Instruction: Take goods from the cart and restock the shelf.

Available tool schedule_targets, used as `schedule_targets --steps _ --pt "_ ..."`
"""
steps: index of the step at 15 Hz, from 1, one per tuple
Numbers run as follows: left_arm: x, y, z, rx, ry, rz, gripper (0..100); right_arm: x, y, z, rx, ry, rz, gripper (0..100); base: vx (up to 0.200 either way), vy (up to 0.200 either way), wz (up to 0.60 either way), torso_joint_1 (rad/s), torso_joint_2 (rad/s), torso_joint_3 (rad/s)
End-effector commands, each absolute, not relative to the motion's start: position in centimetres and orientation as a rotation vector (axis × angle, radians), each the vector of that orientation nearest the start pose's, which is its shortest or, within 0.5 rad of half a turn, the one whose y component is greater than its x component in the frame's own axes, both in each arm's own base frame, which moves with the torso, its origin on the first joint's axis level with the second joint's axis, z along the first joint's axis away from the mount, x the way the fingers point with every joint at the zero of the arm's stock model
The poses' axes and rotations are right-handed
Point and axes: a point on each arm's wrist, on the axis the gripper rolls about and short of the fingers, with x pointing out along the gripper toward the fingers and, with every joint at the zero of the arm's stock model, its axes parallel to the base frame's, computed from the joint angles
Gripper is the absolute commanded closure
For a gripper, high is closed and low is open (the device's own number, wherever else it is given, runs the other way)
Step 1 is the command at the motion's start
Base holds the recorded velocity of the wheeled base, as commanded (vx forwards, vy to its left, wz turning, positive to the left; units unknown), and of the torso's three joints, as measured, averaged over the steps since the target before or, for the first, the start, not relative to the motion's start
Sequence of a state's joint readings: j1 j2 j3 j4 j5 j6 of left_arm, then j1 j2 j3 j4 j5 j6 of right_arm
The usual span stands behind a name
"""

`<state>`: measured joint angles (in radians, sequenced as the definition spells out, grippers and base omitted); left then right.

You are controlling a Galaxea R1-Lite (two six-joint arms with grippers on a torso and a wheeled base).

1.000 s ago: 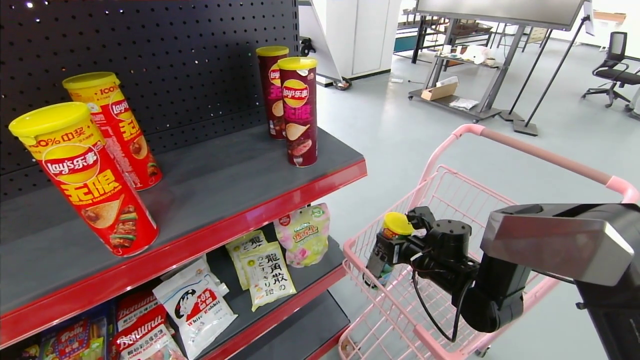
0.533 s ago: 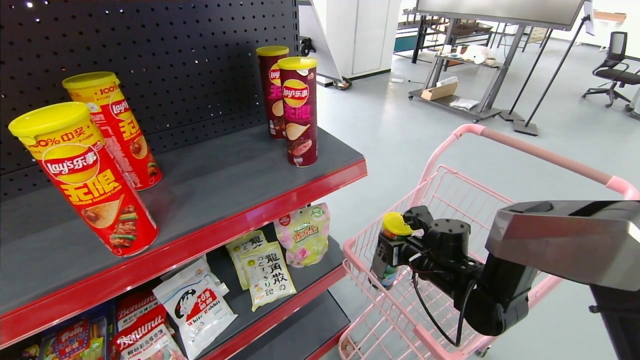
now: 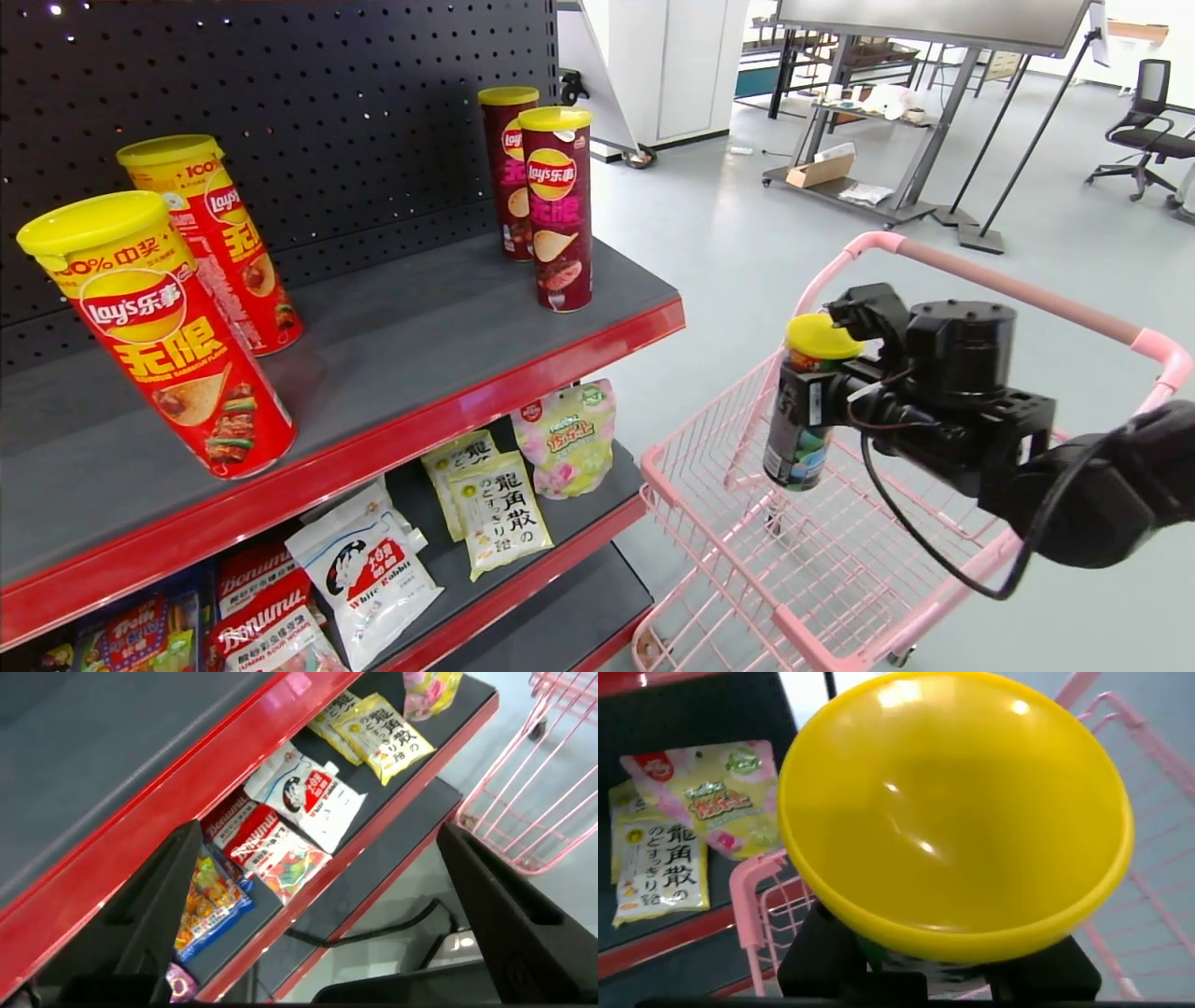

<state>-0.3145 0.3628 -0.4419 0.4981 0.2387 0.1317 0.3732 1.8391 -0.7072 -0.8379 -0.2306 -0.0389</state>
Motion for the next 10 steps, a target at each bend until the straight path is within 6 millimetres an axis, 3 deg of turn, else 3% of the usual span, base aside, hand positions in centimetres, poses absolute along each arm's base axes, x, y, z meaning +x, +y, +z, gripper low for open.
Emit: schedule_targets --steps 1,2,3,5,8,10 --pt "-0.9 0.8 16.3 0.254 0.420 -0.112 0 23.8 8.2 21.3 -0.129 0.159 0.076 100 0.000 0.000 0.00 0.000 0.00 0.000" --pt "-0.6 0.7 16.6 0.248 0.417 -0.115 0 22.5 7.7 22.2 -0.135 0.175 0.077 100 0.000 0.000 0.00 0.000 0.00 0.000" --pt "-0.2 0.6 17.0 0.203 0.392 -0.124 0 19.6 6.4 23.4 -0.149 0.215 0.068 100 0.000 0.000 0.00 0.000 0.00 0.000" --pt "0.1 0.5 17.1 0.193 0.405 -0.102 0 16.5 4.5 24.3 -0.149 0.214 0.026 100 0.000 0.000 0.00 0.000 0.00 0.000" --pt "0.4 0.4 17.4 0.195 0.414 -0.096 0 11.4 2.2 24.3 -0.177 0.289 -0.013 100 0.000 0.000 0.00 0.000 0.00 0.000" --pt "0.4 0.4 17.3 0.191 0.414 -0.104 0 9.2 1.3 23.8 -0.179 0.319 -0.051 100 0.000 0.000 0.00 0.000 0.00 0.000"
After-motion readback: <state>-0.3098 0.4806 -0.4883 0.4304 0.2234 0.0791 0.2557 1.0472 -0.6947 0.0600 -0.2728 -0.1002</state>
